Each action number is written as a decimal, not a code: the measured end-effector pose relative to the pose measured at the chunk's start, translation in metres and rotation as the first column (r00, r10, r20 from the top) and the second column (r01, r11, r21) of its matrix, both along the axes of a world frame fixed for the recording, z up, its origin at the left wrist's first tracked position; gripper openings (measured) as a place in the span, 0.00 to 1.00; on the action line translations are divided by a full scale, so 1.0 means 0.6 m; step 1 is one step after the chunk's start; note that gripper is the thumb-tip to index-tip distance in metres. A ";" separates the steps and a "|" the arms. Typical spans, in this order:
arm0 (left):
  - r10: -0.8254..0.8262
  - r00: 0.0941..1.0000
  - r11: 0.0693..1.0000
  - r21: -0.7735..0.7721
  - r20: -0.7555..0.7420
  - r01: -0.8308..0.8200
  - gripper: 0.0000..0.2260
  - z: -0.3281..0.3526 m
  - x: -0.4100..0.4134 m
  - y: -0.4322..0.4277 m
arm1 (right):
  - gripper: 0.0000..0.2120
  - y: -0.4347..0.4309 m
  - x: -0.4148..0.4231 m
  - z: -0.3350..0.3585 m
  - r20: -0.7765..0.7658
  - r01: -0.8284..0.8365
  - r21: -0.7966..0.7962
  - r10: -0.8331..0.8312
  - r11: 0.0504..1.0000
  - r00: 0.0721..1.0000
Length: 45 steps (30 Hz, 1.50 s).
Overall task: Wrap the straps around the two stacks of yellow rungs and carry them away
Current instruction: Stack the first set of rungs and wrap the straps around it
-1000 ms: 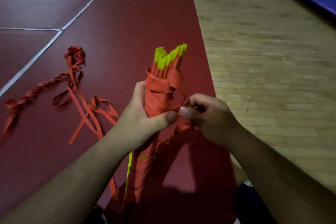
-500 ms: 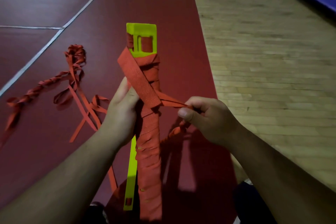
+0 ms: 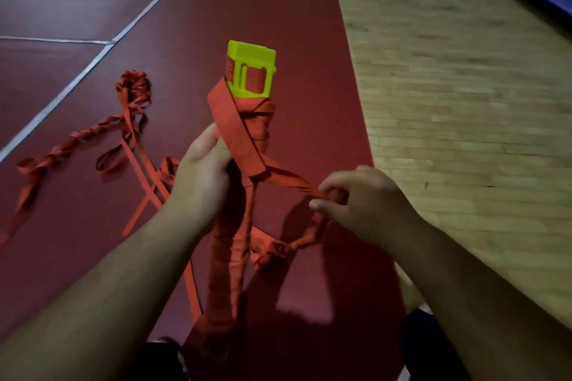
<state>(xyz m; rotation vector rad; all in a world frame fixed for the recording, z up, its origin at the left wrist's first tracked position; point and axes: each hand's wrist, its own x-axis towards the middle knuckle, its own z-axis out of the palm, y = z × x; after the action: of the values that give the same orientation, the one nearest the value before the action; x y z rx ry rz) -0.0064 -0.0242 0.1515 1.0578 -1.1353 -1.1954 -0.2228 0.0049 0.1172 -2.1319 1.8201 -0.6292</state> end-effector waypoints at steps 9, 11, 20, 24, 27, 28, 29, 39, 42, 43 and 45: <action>0.130 0.982 0.985 0.130 -0.140 -0.112 0.11 0.002 0.021 -0.022 | 0.07 0.007 0.021 -0.004 0.686 -0.213 0.109 0.082 0.971 0.723; 0.125 0.982 0.984 0.143 -0.144 -0.104 0.11 0.004 0.022 -0.021 | 0.09 0.011 0.019 0.007 0.793 -0.280 0.211 0.003 0.937 0.610; 0.046 0.995 0.998 0.042 -0.087 -0.043 0.09 0.049 0.026 0.015 | 0.19 0.029 0.001 0.025 0.017 -0.234 0.559 0.271 0.795 0.962; 0.014 0.999 0.999 -0.051 -0.031 -0.015 0.08 0.114 0.001 0.023 | 0.15 -0.007 -0.027 0.119 -0.351 0.008 0.344 0.121 0.939 0.929; 0.037 0.992 0.995 -0.086 -0.124 -0.048 0.08 0.185 -0.021 0.026 | 0.11 -0.026 -0.062 0.225 -0.381 0.190 0.020 -0.168 0.982 0.909; 0.048 0.989 0.992 -0.106 -0.138 -0.063 0.08 0.216 -0.028 0.028 | 0.11 -0.025 -0.075 0.268 -0.299 0.255 -0.108 -0.276 0.961 0.913; 0.047 0.986 0.989 -0.131 -0.158 -0.068 0.09 0.240 -0.034 0.028 | 0.11 -0.022 -0.084 0.307 -0.185 0.310 -0.246 -0.358 0.918 0.915; -0.116 0.958 0.921 -0.389 -0.264 0.004 0.15 0.462 -0.102 0.108 | 0.13 0.096 -0.147 0.563 0.295 0.382 -0.878 -0.304 0.287 0.906; -0.151 0.953 0.913 -0.406 -0.263 0.033 0.15 0.471 -0.113 0.128 | 0.12 0.116 -0.167 0.584 0.231 0.318 -0.912 -0.318 0.258 0.919; -0.151 0.952 0.913 -0.408 -0.267 0.031 0.16 0.469 -0.116 0.130 | 0.11 0.122 -0.173 0.588 0.206 0.297 -0.920 -0.328 0.255 0.922; -0.139 0.950 0.920 -0.391 -0.278 0.020 0.16 0.466 -0.124 0.137 | 0.09 0.138 -0.184 0.592 0.140 0.264 -0.920 -0.385 0.290 0.912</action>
<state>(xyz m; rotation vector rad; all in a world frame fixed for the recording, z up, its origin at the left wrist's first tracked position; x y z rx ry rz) -0.0807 0.0581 0.4313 0.5124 -1.1189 -1.0949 -0.3330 0.0877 0.4724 -2.3338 2.2850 -2.1806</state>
